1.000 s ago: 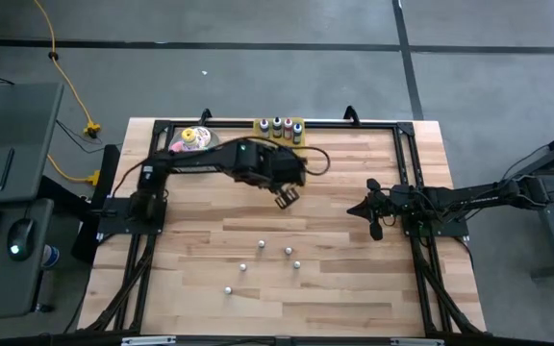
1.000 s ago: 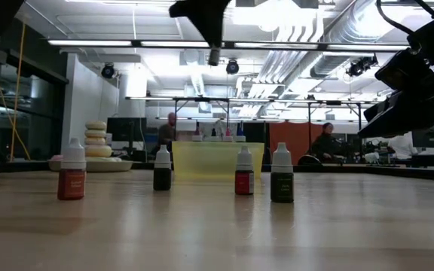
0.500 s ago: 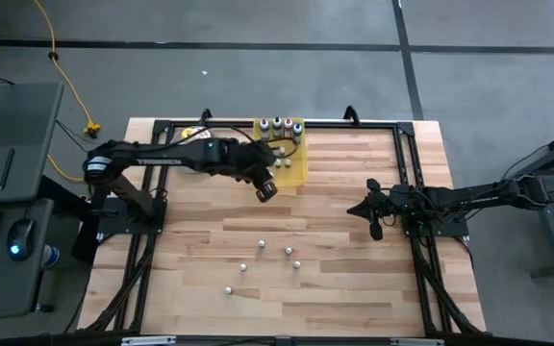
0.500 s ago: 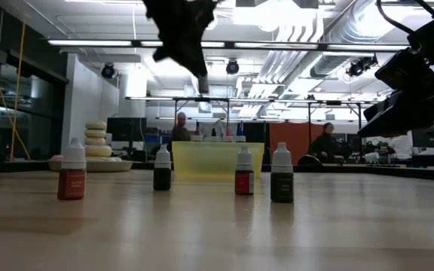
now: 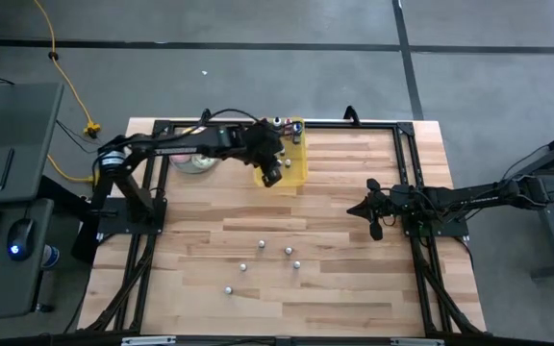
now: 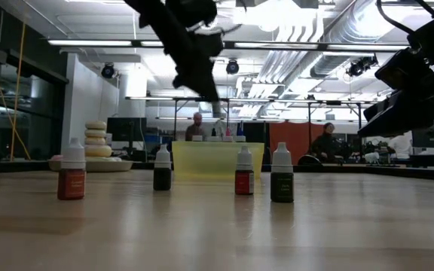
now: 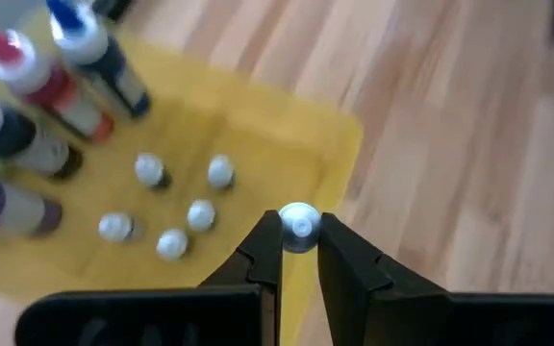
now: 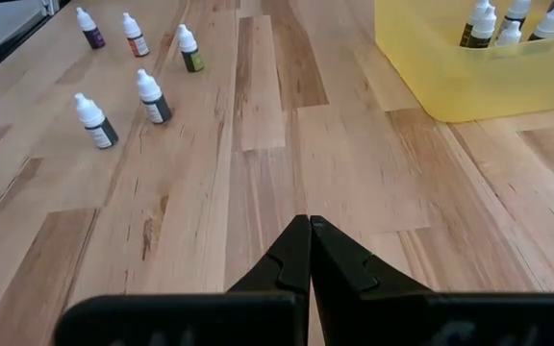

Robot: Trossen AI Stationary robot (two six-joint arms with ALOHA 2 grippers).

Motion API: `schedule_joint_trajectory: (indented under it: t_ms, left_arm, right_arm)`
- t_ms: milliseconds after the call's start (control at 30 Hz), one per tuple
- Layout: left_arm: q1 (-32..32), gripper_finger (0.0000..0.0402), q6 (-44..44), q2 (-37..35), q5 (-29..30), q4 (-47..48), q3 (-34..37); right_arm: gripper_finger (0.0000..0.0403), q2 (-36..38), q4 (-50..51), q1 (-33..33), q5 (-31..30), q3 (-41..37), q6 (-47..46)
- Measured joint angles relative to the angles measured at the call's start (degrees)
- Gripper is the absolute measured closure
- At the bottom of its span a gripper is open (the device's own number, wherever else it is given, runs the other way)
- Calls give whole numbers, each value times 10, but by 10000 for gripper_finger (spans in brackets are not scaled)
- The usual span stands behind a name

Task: Pick & Place food coloring
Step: Put the bottom right small light green food coloring bottle into the yellow bin

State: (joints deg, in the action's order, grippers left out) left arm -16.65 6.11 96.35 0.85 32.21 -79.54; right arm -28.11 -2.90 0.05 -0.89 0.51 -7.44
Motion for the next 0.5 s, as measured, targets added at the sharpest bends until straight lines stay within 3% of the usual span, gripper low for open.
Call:
schedule_joint_trajectory:
  t_ms: [200,500]
  left_arm:
    - [-25,366,-33,55,-6,14,-43]
    - [-49,366,5,173,2,55,-186]
  right_arm:
    - [402,0,2,0,0,0,0]
    - [402,0,3,0,0,0,0]
